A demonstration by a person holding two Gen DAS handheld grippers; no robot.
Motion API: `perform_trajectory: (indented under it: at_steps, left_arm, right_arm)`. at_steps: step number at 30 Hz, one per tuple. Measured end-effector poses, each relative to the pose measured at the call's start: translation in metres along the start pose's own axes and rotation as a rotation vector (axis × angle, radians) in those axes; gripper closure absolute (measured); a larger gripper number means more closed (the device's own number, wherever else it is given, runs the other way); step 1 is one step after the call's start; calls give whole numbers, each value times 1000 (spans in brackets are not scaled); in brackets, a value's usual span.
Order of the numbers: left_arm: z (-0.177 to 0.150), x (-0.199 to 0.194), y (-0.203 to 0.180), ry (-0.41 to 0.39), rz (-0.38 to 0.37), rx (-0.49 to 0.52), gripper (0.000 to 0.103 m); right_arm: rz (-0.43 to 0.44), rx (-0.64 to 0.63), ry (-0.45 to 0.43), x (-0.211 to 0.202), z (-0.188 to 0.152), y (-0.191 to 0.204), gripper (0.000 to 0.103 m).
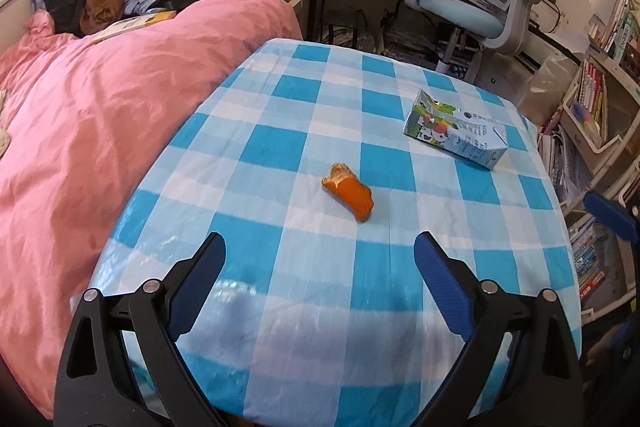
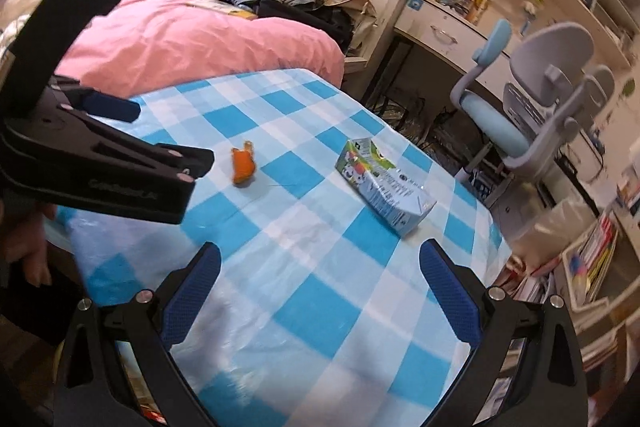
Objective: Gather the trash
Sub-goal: 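Grasp the orange peel with the left gripper while the right grasps the drink carton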
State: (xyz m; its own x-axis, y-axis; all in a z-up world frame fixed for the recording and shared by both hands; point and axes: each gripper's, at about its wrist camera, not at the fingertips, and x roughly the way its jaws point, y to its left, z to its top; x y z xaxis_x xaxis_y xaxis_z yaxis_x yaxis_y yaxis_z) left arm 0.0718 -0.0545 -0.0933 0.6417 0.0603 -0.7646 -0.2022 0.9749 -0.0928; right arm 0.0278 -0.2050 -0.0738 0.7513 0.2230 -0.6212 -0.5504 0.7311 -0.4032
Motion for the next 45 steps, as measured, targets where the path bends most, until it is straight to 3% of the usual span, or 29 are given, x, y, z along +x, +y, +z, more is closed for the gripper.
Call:
perform_trajectory:
  at_steps: [7,13,21,31,37,45]
  left_arm:
    - [19,30,-14,46,8,15,12]
    - [27,59,-21,113,-7,3,21]
    - [39,84,-31,143,7,23,24]
    - [45,103,-37,165,21,52,34]
    - [51,111,-46,150,38,98,45]
    - [57,115,-50,118,25,131,74]
  right_arm:
    - [-1,-56,25,32,7,-13,8]
    - [-3,-113,22,54,16,-24,8]
    - [3,-200,11,80,37,-41,8]
    - [106,-234,92,122,50,-59,8]
    - [151,-226,137,141,49,-63,8]
    - [243,-160,191,157,41,-67,8]
